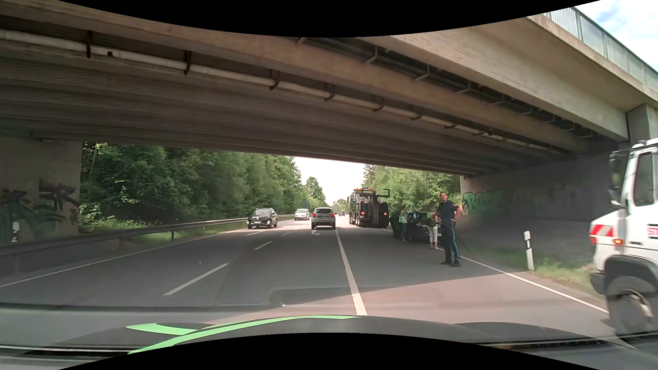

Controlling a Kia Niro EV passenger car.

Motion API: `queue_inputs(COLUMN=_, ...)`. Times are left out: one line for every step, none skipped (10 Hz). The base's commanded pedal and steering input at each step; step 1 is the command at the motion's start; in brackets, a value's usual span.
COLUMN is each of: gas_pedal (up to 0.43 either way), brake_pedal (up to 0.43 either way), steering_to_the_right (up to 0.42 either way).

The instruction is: Follow the waypoints while adhering to traffic rules and regulations

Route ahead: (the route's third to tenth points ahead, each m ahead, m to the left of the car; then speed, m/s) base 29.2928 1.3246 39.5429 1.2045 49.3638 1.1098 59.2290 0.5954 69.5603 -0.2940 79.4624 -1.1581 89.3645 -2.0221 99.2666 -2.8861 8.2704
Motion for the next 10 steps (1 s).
queue_inputs(gas_pedal=0.0, brake_pedal=0.128, steering_to_the_right=-0.001)
queue_inputs(gas_pedal=0.0, brake_pedal=0.128, steering_to_the_right=-0.001)
queue_inputs(gas_pedal=0.0, brake_pedal=0.128, steering_to_the_right=-0.001)
queue_inputs(gas_pedal=0.0, brake_pedal=0.128, steering_to_the_right=-0.001)
queue_inputs(gas_pedal=0.0, brake_pedal=0.128, steering_to_the_right=-0.001)
queue_inputs(gas_pedal=0.0, brake_pedal=0.128, steering_to_the_right=-0.001)
queue_inputs(gas_pedal=0.0, brake_pedal=0.128, steering_to_the_right=-0.001)
queue_inputs(gas_pedal=0.0, brake_pedal=0.128, steering_to_the_right=-0.001)
queue_inputs(gas_pedal=0.0, brake_pedal=0.128, steering_to_the_right=-0.001)
queue_inputs(gas_pedal=0.0, brake_pedal=0.128, steering_to_the_right=-0.001)
